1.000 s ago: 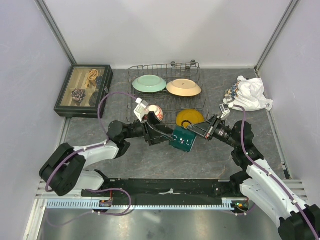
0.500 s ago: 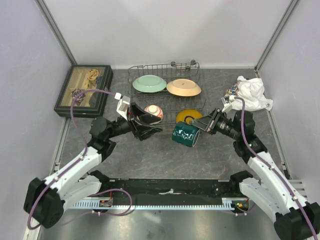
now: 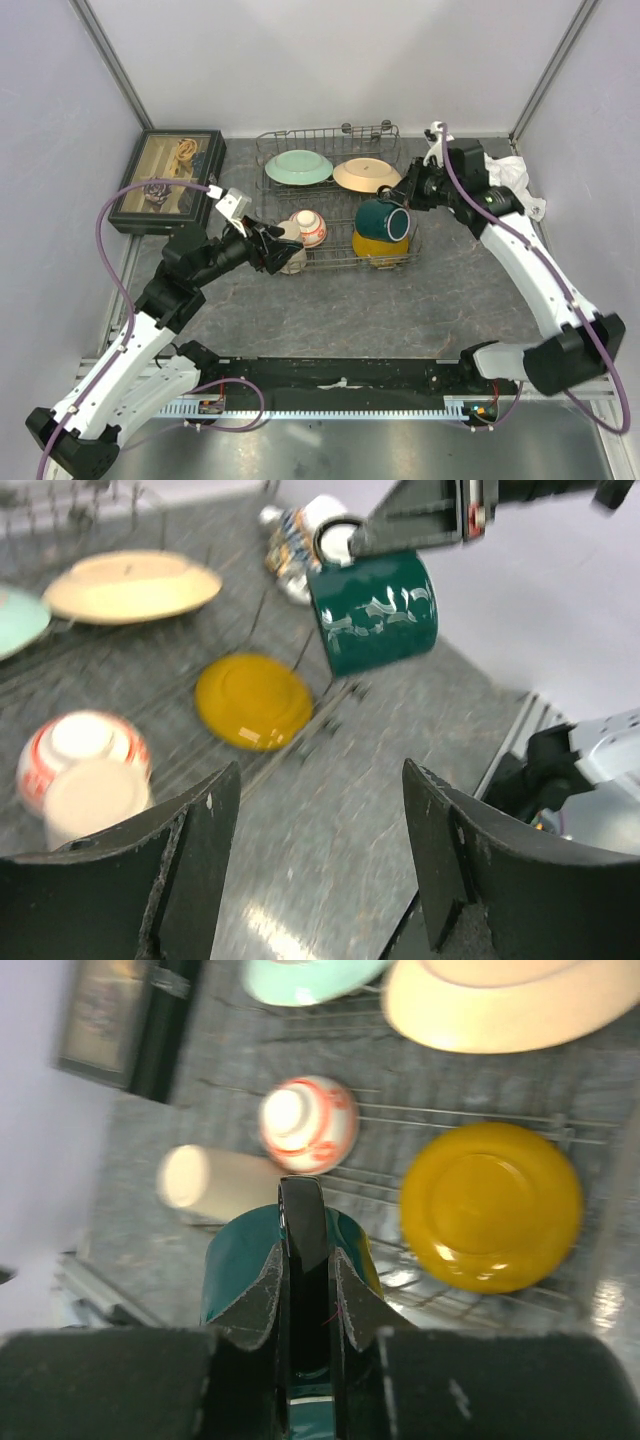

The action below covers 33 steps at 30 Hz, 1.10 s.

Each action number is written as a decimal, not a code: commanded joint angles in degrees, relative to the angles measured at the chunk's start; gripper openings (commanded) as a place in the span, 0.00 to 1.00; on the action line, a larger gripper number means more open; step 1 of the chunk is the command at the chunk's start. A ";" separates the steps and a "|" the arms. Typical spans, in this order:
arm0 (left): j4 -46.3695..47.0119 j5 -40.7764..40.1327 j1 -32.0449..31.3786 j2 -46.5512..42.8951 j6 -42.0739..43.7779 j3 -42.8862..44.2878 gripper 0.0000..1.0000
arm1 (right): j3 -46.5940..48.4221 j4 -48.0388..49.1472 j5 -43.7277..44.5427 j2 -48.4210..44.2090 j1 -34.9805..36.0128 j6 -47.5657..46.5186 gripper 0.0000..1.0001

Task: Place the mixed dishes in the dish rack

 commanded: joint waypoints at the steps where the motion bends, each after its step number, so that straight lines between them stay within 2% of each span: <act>1: -7.18 -5.01 0.31 -1.72 3.87 0.16 0.73 | 10.22 -7.25 8.79 8.25 2.14 -7.84 0.00; 9: -11.48 -9.93 0.31 -2.78 4.83 1.12 0.72 | 26.11 -12.71 20.76 23.10 9.26 -11.02 0.00; 13: -16.75 -18.26 0.22 -2.34 5.53 2.44 0.72 | 33.69 -17.36 24.01 30.06 12.16 -11.90 0.00; 19: -19.31 -24.26 0.31 -3.39 6.24 2.09 0.72 | 46.43 -25.53 28.49 41.66 15.86 -12.60 0.00; 24: -19.40 -24.61 0.22 -4.80 6.76 0.86 0.72 | 50.22 -28.01 30.96 46.67 17.09 -12.60 0.00; 33: -19.66 -25.14 0.22 -4.45 6.77 0.77 0.72 | 50.23 -29.50 29.38 50.72 17.18 -13.13 0.00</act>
